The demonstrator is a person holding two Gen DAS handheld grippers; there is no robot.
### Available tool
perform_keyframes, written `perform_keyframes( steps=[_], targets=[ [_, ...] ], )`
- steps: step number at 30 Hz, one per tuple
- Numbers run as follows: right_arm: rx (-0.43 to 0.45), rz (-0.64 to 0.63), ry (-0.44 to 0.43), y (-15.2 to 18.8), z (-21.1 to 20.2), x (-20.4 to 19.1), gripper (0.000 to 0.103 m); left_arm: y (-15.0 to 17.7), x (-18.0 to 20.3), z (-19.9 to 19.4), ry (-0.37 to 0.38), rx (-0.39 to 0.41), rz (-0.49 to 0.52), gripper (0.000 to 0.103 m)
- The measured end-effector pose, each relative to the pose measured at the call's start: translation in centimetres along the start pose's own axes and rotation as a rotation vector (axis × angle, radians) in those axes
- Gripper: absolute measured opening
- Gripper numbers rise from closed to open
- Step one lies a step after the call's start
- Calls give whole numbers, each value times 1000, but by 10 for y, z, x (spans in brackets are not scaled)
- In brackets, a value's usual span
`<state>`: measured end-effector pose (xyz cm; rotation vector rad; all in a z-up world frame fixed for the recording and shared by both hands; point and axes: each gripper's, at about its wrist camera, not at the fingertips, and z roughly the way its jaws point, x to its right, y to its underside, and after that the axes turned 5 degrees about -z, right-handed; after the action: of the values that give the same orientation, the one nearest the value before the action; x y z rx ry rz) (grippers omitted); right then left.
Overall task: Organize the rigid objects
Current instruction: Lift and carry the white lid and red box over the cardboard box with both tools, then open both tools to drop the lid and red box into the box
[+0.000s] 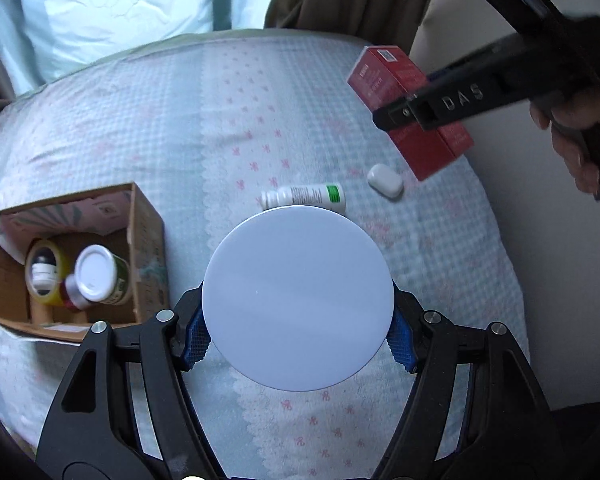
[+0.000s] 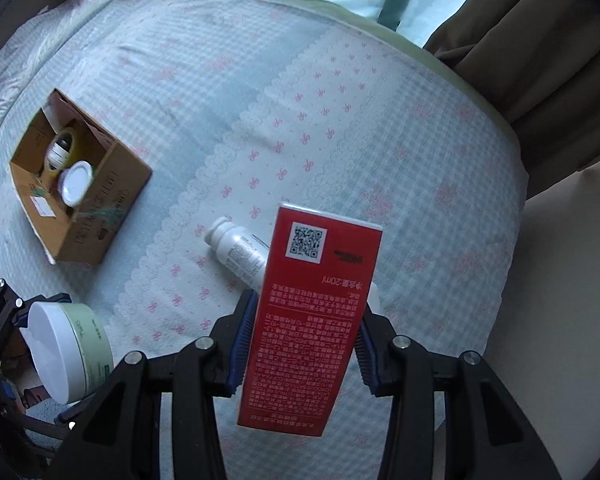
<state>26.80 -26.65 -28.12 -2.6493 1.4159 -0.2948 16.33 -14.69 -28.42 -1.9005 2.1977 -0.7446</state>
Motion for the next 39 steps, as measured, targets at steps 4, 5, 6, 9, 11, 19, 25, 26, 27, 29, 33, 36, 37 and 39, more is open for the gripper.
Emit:
perform_keyframes(
  steps=[4,5,6,9,11,19,25,26,27,29,33,36,37,39],
  targets=[
    [59,22,-14,-18,-47,-21,41,-29,-30,-44,-1,40,-36,68],
    [73,34,-21,-24,-52,-28,41,-35,-39,-53,-4,50,-45,68],
    [87,45,-28,-30,-63,-35,41,-42,-50,-62,-9,61,-51,68],
    [124,54,-45,-52,-78,-63,41,-56,-83,-86,-41,89,-45,68],
    [141,58,-60,-66,-88,-85,41,-63,-110,-99,-51,97,-45,68],
    [126,138,-170,-123,-66,-178,41,-71,-224,-109,-102,53,-35,68],
    [54,236,-225,-147,-7,-232,41,-55,-304,-85,-130,-12,-30,68],
    [38,254,-231,-148,4,-238,41,-51,-314,-79,-132,-24,-32,68],
    [19,270,-235,-150,16,-244,41,-47,-324,-72,-136,-36,-32,68],
    [-15,301,-241,-152,38,-254,41,-39,-341,-55,-144,-64,-27,68],
    [-72,367,-269,-155,79,-268,41,-22,-365,-19,-144,-121,-19,68],
    [-106,407,-294,-157,104,-274,41,-10,-374,9,-134,-170,0,68],
    [-116,418,-298,-158,111,-275,41,-6,-374,18,-133,-186,13,68],
    [-134,436,-303,-162,124,-277,41,1,-374,31,-134,-209,41,68]
  ],
)
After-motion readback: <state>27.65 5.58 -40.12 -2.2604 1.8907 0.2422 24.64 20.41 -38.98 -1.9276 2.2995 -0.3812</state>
